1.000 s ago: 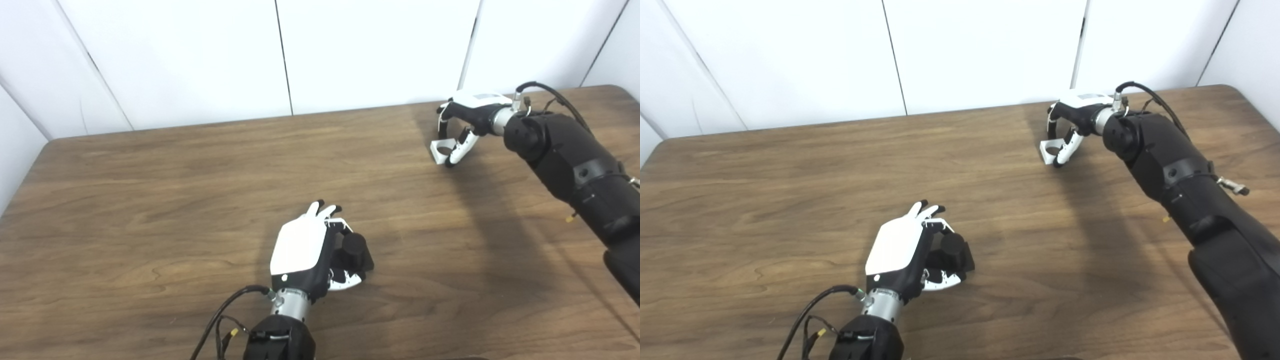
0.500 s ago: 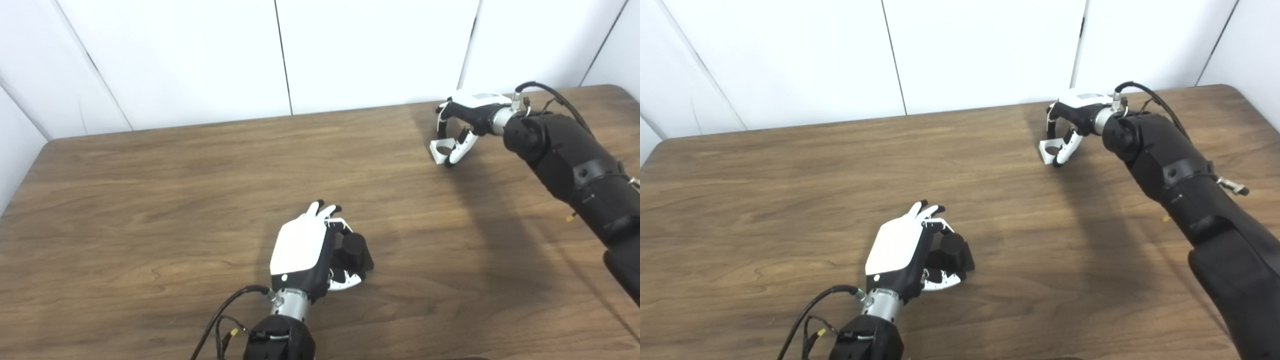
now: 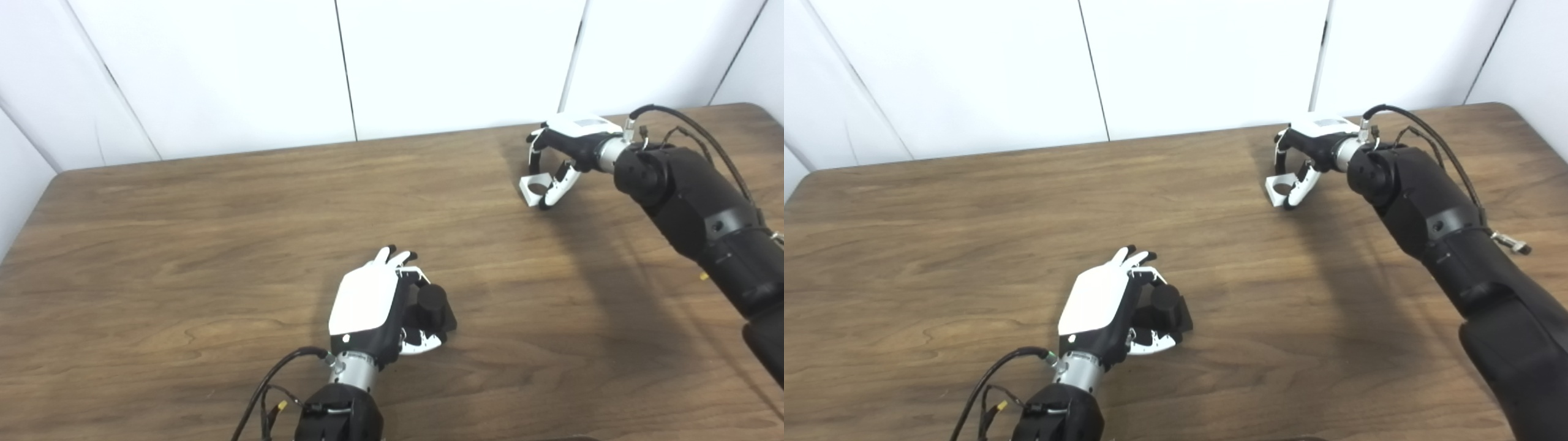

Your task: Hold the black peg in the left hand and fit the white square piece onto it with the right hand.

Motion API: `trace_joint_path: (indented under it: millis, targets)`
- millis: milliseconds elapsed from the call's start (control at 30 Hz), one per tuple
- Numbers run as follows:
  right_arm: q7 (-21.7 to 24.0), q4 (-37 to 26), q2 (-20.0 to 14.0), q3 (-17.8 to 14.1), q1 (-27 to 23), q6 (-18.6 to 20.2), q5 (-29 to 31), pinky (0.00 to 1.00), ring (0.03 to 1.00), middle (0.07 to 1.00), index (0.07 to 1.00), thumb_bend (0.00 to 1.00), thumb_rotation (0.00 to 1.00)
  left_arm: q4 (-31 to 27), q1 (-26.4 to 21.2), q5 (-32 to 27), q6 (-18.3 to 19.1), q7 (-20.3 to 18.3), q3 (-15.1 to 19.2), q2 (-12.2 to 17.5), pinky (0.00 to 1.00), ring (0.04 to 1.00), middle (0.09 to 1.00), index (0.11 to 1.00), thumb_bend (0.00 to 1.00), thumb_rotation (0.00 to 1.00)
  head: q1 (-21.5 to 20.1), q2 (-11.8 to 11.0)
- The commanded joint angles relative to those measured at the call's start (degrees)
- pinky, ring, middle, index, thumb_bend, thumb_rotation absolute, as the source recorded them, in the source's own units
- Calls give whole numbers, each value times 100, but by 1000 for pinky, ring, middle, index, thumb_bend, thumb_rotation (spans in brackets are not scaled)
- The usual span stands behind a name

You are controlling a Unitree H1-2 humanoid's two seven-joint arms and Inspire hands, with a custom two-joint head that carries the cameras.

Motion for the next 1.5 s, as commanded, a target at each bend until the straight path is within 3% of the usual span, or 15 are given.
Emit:
trace_joint_path:
  millis: [0, 333, 733, 1167, 1467]
  targets:
    - [48, -355, -170, -137, -253, 107, 2, 985, 1000, 915, 491, 524, 145, 12, -80, 66, -72, -46, 4, 53, 901, 974, 890, 491, 523, 71, -5, 16]
    - [538, -1391, -263, -283, -4, 448, -26, 986, 1000, 916, 490, 525, 146, 58, -135, -41, -62, -56, 7, 17, 945, 994, 904, 491, 524, 69, 42, 16]
    - [1295, -2849, -337, -341, 302, 738, -61, 982, 1000, 914, 491, 525, 148, 79, -198, 65, -9, -107, 23, 45, 926, 984, 897, 492, 523, 71, 48, 23]
    - [2002, -4290, -204, -421, 602, 1045, -72, 994, 1000, 907, 489, 525, 147, 63, -198, 18, -13, -113, 14, 31, 942, 992, 902, 491, 524, 70, 73, 48]
    - [2251, -4906, -103, -464, 791, 1144, -11, 977, 1000, 915, 489, 525, 146, 75, -199, 9, -1, -102, 30, 22, 937, 988, 900, 491, 524, 70, 97, 74]
